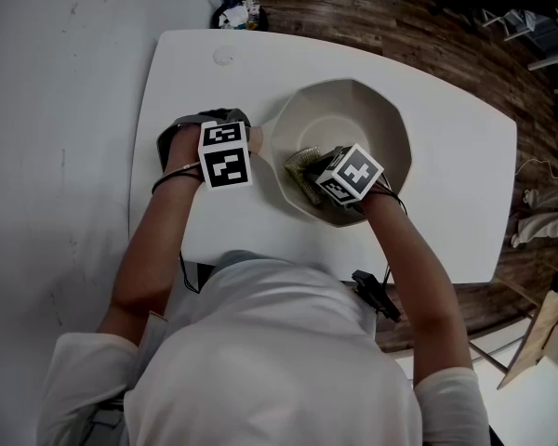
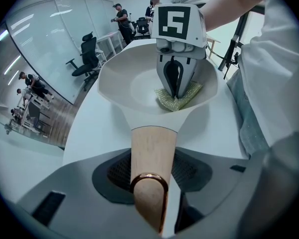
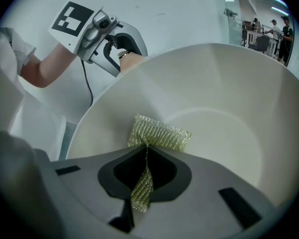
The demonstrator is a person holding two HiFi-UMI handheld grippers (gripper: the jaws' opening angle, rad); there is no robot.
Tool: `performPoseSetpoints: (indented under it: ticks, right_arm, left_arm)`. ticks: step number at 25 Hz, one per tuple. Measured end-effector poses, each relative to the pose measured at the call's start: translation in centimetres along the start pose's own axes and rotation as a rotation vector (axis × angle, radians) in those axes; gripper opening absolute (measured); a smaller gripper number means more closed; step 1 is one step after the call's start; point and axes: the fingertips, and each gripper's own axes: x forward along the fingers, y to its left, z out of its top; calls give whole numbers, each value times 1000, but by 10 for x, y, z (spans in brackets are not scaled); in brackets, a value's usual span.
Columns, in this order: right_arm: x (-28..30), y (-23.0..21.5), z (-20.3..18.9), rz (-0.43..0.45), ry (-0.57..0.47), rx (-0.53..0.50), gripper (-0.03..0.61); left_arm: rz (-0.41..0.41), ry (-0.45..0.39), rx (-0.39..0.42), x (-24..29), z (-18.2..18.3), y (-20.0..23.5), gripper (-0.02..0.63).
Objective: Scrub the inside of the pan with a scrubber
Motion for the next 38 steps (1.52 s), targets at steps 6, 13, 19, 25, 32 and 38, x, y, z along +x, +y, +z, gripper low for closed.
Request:
performPoseSetpoints:
  ticks: [6, 13, 19, 25, 32, 38]
  right_arm:
    - [-5, 7, -26, 42, 139, 16, 25]
    - [-15, 6, -52, 17, 290, -2, 26]
    - [-23, -1, -69, -34, 388, -8, 26]
    - [-32, -11, -84, -75, 476, -7, 26]
    - [-46, -31, -95, -156, 549, -34, 26]
    - [-51, -52, -99, -235, 609, -98, 26]
  left_arm:
    - [-4, 2, -2, 1, 0, -1, 207]
    - [-4, -2, -2, 0, 0, 0, 207]
    - [-3, -6, -1, 0, 0, 0, 207]
    - [-3, -15, -2, 1, -1, -1, 206]
    - [-2, -19, -1, 0, 0, 0, 204]
    - [0, -23, 1, 0, 0, -1, 204]
